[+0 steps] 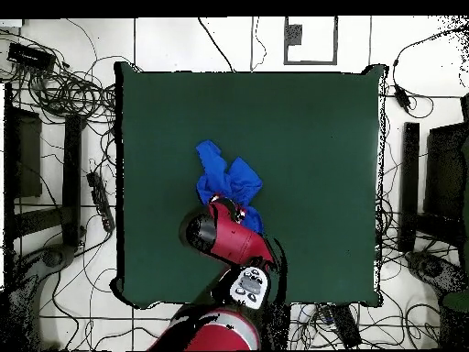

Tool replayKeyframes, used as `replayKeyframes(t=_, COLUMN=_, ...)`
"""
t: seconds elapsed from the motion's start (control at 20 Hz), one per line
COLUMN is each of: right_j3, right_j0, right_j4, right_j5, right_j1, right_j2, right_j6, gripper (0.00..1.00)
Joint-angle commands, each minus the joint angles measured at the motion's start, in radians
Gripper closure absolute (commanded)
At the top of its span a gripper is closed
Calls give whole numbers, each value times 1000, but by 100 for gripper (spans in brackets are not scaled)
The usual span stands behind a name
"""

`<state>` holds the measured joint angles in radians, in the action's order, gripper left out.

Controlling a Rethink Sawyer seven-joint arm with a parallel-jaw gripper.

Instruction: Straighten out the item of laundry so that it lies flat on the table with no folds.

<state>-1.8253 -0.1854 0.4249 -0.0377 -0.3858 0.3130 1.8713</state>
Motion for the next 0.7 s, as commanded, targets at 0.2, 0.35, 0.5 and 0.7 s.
replayKeyframes(t=0.2, right_j3=-166, right_j0=-94, right_j4=-39, right_j5=-272, right_j1=-152, right_j2=59, right_j6=181, gripper=100)
replayKeyframes(t=0.35, right_j3=-178, right_j0=-142, right_j4=-51, right_j5=-382, right_j1=-211, right_j2=120, right_j6=205, gripper=100)
replayKeyframes(t=0.5, right_j3=-184, right_j0=-201, right_j4=-71, right_j5=-497, right_j1=-265, right_j2=191, right_j6=234, gripper=100)
replayKeyframes(t=0.7, right_j3=-158, right_j0=-264, right_j4=-93, right_j5=-607, right_j1=-296, right_j2=275, right_j6=260, gripper=100)
